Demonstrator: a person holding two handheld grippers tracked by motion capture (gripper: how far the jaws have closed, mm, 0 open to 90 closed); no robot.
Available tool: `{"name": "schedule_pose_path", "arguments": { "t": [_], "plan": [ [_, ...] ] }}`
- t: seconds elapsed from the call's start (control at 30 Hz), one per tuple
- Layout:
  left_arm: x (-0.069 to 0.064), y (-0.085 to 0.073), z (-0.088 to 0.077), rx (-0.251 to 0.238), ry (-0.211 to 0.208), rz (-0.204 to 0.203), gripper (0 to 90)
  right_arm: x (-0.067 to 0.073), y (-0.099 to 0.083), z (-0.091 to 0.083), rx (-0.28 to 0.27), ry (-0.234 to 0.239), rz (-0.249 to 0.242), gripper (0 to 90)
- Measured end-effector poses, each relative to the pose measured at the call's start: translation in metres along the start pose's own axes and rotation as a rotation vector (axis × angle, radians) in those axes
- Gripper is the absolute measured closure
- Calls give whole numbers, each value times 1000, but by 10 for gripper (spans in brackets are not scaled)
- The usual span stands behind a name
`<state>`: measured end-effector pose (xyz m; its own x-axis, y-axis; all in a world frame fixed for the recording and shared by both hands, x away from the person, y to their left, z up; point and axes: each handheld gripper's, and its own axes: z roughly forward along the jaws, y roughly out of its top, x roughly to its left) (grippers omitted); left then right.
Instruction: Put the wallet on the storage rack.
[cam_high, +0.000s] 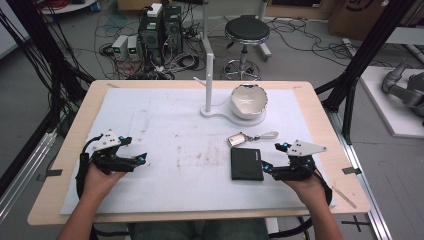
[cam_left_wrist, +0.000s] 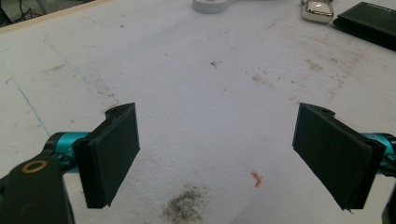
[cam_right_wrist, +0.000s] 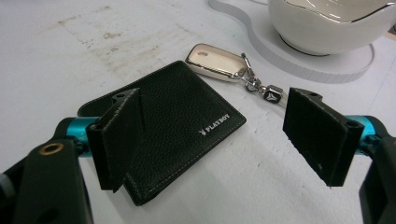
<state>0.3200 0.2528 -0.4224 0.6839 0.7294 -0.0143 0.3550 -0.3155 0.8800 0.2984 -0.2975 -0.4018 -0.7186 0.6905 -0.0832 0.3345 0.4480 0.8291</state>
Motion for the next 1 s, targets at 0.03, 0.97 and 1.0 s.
{"name": "schedule_pose_path", "arguments": {
  "t": [0.03,0.97,1.0],
  "plan": [
    [0,0,0,2,0,1,146,0,0,0,1,2,-1,211],
    [-2,0,2,4,-7,1,146,38,-2,34,147,128,-287,218],
    [-2,0,2,4,-6,2,146,40,-3,36,159,138,-302,248]
  ]
}}
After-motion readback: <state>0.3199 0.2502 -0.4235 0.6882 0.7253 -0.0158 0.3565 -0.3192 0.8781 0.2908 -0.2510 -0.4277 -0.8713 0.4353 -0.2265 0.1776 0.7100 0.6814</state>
